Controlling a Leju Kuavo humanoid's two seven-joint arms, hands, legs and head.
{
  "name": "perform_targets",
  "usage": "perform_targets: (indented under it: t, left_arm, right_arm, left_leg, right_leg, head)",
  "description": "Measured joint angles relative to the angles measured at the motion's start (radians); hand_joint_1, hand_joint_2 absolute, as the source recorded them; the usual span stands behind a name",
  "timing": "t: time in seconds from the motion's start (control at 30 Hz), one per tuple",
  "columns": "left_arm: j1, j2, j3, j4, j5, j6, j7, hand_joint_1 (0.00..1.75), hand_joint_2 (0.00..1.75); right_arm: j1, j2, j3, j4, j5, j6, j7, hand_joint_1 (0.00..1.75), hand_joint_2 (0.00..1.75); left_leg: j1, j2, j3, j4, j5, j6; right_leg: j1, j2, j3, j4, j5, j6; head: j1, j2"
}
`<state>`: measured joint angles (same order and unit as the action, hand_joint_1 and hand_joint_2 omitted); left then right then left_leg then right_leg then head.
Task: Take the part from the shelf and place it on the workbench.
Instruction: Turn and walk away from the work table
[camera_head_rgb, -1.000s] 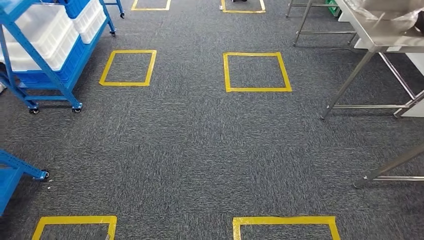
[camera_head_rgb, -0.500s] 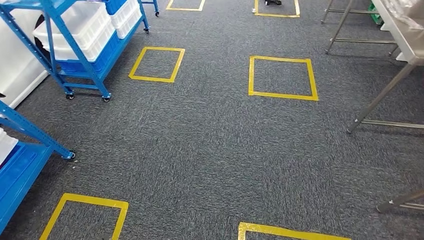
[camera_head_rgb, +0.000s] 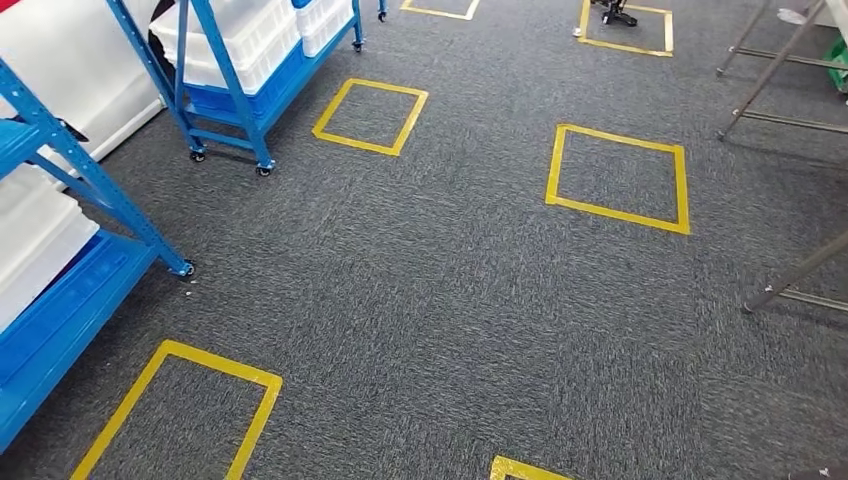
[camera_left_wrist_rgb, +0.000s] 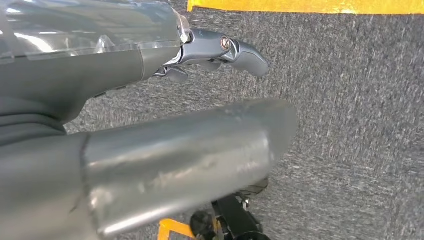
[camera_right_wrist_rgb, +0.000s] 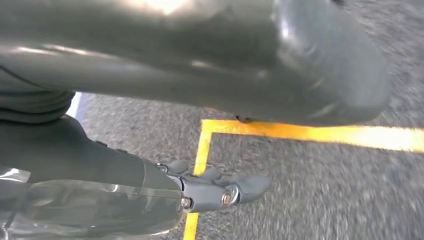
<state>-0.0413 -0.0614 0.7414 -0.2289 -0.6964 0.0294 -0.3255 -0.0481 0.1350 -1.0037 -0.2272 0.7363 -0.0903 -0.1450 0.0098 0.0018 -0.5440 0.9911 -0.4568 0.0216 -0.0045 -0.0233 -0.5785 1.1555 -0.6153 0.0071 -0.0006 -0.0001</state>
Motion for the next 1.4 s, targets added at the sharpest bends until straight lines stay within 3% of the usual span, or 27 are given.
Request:
perform_targets:
  t: [0.07,0.1,0.23,0.27,0.37,0.4,0.43,0.5,0.57,0.63,0.67,0.7,0.73,0.8,0.83,0.87,0.93,0.97,1.03,1.1,1.13,1.17,1.2,1.23,1.3,1.33,1.4]
  left_arm:
    - [-0.001,-0.001,0.000,0.000,-0.003,-0.001,0.000,0.00,0.00]
    - [-0.001,-0.001,0.000,0.000,-0.004,-0.001,0.000,0.00,0.00]
    - [0.000,-0.001,0.001,0.000,-0.006,-0.001,0.000,0.00,0.00]
    - [0.001,-0.001,0.001,0.000,-0.008,-0.002,0.000,0.00,0.00]
    - [-0.001,-0.001,0.003,0.000,-0.018,-0.004,-0.009,0.00,0.00]
    - [-0.002,-0.001,0.004,0.000,-0.021,-0.006,-0.013,0.00,0.00]
    - [-0.001,-0.001,0.005,0.000,-0.024,-0.007,-0.014,0.00,0.00]
    - [0.002,-0.001,0.005,0.000,-0.031,-0.010,-0.017,0.00,0.00]
    - [-0.002,-0.001,0.006,0.000,-0.036,-0.012,-0.020,0.00,0.00]
    - [-0.006,-0.001,0.006,0.000,-0.044,-0.014,-0.025,0.00,0.00]
    - [-0.006,-0.001,0.006,0.000,-0.048,-0.015,-0.027,0.00,0.00]
    - [-0.005,-0.001,0.006,0.000,-0.052,-0.016,-0.030,0.00,0.00]
    - [-0.004,0.000,0.006,0.000,-0.055,-0.017,-0.033,0.00,0.00]
    - [-0.007,0.000,0.006,0.000,-0.060,-0.018,-0.038,0.00,0.00]
    - [-0.010,0.000,0.006,0.000,-0.062,-0.019,-0.040,0.00,0.00]
    - [-0.013,-0.001,0.006,0.000,-0.065,-0.020,-0.042,0.00,0.00]
    - [-0.015,0.000,0.006,0.000,-0.068,-0.022,-0.043,0.00,0.00]
    - [-0.014,0.000,0.007,0.000,-0.068,-0.023,-0.043,0.00,0.00]
    - [-0.013,0.000,0.008,0.000,-0.068,-0.024,-0.040,0.00,0.00]
    - [-0.013,0.000,0.011,0.000,-0.069,-0.024,-0.037,0.00,0.00]
    - [-0.013,0.000,0.013,0.000,-0.070,-0.023,-0.035,0.00,0.00]
    - [-0.012,0.000,0.015,0.000,-0.071,-0.022,-0.033,0.00,0.00]
    - [-0.009,0.000,0.017,0.000,-0.072,-0.020,-0.030,0.00,0.00]
    - [-0.007,-0.001,0.019,0.000,-0.074,-0.018,-0.027,0.00,0.00]
    - [-0.006,-0.003,0.024,0.000,-0.077,-0.015,-0.025,0.00,0.00]
    - [-0.006,-0.004,0.027,0.000,-0.080,-0.015,-0.024,0.00,0.00]
    - [-0.005,-0.005,0.033,0.000,-0.083,-0.014,-0.024,0.00,0.00]
  right_arm:
    - [0.003,0.000,0.001,0.001,0.006,0.000,0.005,0.00,0.00]
    - [0.004,0.000,0.001,0.001,0.006,0.000,0.006,0.00,0.00]
    - [0.005,0.000,0.002,0.001,0.008,0.000,0.006,0.00,0.00]
    - [0.006,0.000,0.002,0.001,0.009,-0.001,0.006,0.00,0.00]
    - [0.012,-0.002,0.004,0.001,0.025,0.000,0.002,0.00,0.00]
    - [0.013,-0.002,0.005,0.001,0.031,0.001,-0.001,0.00,0.00]
    - [0.013,-0.002,0.006,0.001,0.033,0.003,-0.003,0.00,0.00]
    - [0.013,-0.002,0.009,0.001,0.037,0.007,-0.006,0.00,0.00]
    - [0.017,-0.002,0.011,0.001,0.041,0.011,-0.008,0.00,0.00]
    - [0.021,-0.003,0.012,0.001,0.045,0.016,-0.014,0.00,0.00]
    - [0.021,-0.003,0.012,0.001,0.047,0.020,-0.019,0.00,0.00]
    - [0.020,-0.004,0.012,0.001,0.049,0.025,-0.024,0.00,0.00]
    - [0.018,-0.004,0.012,0.001,0.051,0.030,-0.029,0.00,0.00]
    - [0.016,-0.005,0.013,0.001,0.056,0.040,-0.039,0.00,0.00]
    - [0.015,-0.005,0.013,0.001,0.058,0.043,-0.042,0.00,0.00]
    - [0.013,-0.005,0.013,0.001,0.059,0.046,-0.044,0.00,0.00]
    - [0.008,-0.005,0.014,0.001,0.061,0.051,-0.046,0.00,0.00]
    - [0.005,-0.005,0.014,0.001,0.062,0.053,-0.046,0.00,0.00]
    - [0.004,-0.006,0.014,0.000,0.065,0.055,-0.045,0.00,0.00]
    - [0.009,-0.006,0.014,0.000,0.066,0.055,-0.040,0.00,0.00]
    - [0.011,-0.006,0.014,0.000,0.066,0.055,-0.037,0.00,0.00]
    - [0.012,-0.006,0.014,-0.001,0.067,0.054,-0.035,0.00,0.00]
    - [0.014,-0.006,0.014,-0.001,0.066,0.054,-0.034,0.00,0.00]
    - [0.014,-0.007,0.013,-0.001,0.064,0.053,-0.034,0.00,0.00]
    - [0.015,-0.008,0.008,-0.001,0.055,0.054,-0.036,0.00,0.00]
    - [0.016,-0.008,0.003,-0.001,0.050,0.055,-0.038,0.00,0.00]
    - [0.014,-0.008,-0.005,-0.001,0.043,0.058,-0.042,0.00,0.00]
  left_leg:
    - [0.000,-0.016,-0.004,0.001,0.002,0.002]
    - [-0.001,-0.021,-0.005,0.001,0.002,0.002]
    - [0.000,-0.032,-0.004,0.001,0.002,0.002]
    - [0.000,-0.041,-0.004,0.002,0.002,0.001]
    - [0.003,-0.098,-0.017,0.020,-0.003,-0.025]
    - [0.005,-0.116,-0.024,0.023,-0.003,-0.037]
    - [0.008,-0.124,-0.027,0.021,-0.001,-0.045]
    - [0.009,-0.095,-0.040,0.047,-0.018,-0.052]
    - [0.007,-0.038,-0.085,0.146,-0.076,-0.055]
    - [0.009,-0.015,-0.143,0.272,-0.131,-0.058]
    - [0.009,-0.012,-0.154,0.301,-0.137,-0.059]
    - [0.009,-0.008,-0.146,0.290,-0.123,-0.059]
    - [0.009,-0.001,-0.118,0.241,-0.094,-0.058]
    - [0.005,0.032,-0.042,0.102,-0.039,-0.050]
    - [0.002,0.045,-0.018,0.055,-0.025,-0.045]
    - [-0.001,0.051,-0.008,0.032,-0.021,-0.039]
    - [-0.005,0.036,-0.010,0.024,-0.017,-0.028]
    - [-0.003,0.027,-0.008,0.019,-0.013,-0.022]
    - [0.002,0.009,-0.003,0.007,-0.004,-0.009]
    - [0.002,-0.008,-0.005,0.006,0.001,-0.002]
    - [0.002,-0.019,-0.007,0.006,0.001,-0.001]
    - [0.001,-0.031,-0.008,0.006,0.002,-0.001]
    - [0.001,-0.044,-0.008,0.007,0.002,-0.002]
    - [0.002,-0.057,-0.008,0.009,0.002,-0.003]
    - [0.001,-0.083,-0.008,0.014,0.000,-0.009]
    - [0.001,-0.094,-0.011,0.018,-0.001,-0.014]
    - [0.000,-0.113,-0.018,0.021,0.000,-0.027]
  right_leg:
    - [-0.004,0.019,-0.059,0.116,-0.049,0.004]
    - [-0.005,0.021,-0.074,0.144,-0.058,0.005]
    - [-0.007,0.021,-0.085,0.161,-0.050,0.007]
    - [-0.009,0.022,-0.080,0.144,-0.029,0.008]
    - [-0.020,0.085,0.004,-0.069,0.085,0.004]
    - [-0.020,0.100,0.025,-0.121,0.106,-0.002]
    - [-0.020,0.088,0.025,-0.123,0.108,-0.009]
    - [-0.021,0.063,0.029,-0.132,0.113,-0.025]
    - [-0.017,0.034,0.032,-0.136,0.114,-0.038]
    - [-0.010,0.004,0.031,-0.136,0.112,-0.043]
    - [-0.008,-0.010,0.031,-0.135,0.111,-0.044]
    - [-0.006,-0.022,0.032,-0.134,0.110,-0.044]
    - [-0.005,-0.034,0.033,-0.134,0.108,-0.043]
    - [-0.002,-0.056,0.038,-0.132,0.104,-0.037]
    - [0.000,-0.065,0.040,-0.131,0.101,-0.032]
    - [0.001,-0.073,0.042,-0.131,0.100,-0.027]
    - [0.000,-0.086,0.048,-0.134,0.100,-0.016]
    - [-0.003,-0.078,0.050,-0.132,0.097,-0.009]
    - [-0.007,-0.033,0.032,-0.086,0.061,0.000]
    - [-0.009,0.011,-0.027,0.034,-0.007,0.002]
    - [-0.009,0.018,-0.059,0.098,-0.032,0.002]
    - [-0.009,0.019,-0.080,0.137,-0.038,0.002]
    - [-0.009,0.021,-0.083,0.138,-0.023,0.002]
    - [-0.010,0.024,-0.067,0.100,0.010,0.001]
    - [-0.013,0.058,-0.008,-0.034,0.084,-0.002]
    - [-0.015,0.077,0.014,-0.086,0.104,-0.004]
    - [-0.012,0.094,0.027,-0.122,0.109,-0.010]
  head:
    - [0.001,0.000]
    - [0.001,0.000]
    - [0.002,0.000]
    - [0.002,0.000]
    - [0.004,0.000]
    - [0.004,0.000]
    - [0.003,0.000]
    - [-0.001,0.000]
    - [-0.009,0.000]
    - [-0.013,0.000]
    - [-0.013,0.000]
    - [-0.013,0.000]
    - [-0.013,0.000]
    - [-0.014,0.000]
    - [-0.013,0.000]
    - [-0.012,0.000]
    - [-0.011,0.000]
    - [-0.010,0.000]
    - [-0.008,0.000]
    - [-0.005,0.000]
    - [-0.004,0.000]
    - [-0.004,0.000]
    - [-0.004,0.000]
    - [-0.004,0.000]
    - [-0.004,0.000]
    - [-0.004,0.000]
    - [-0.004,0.000]
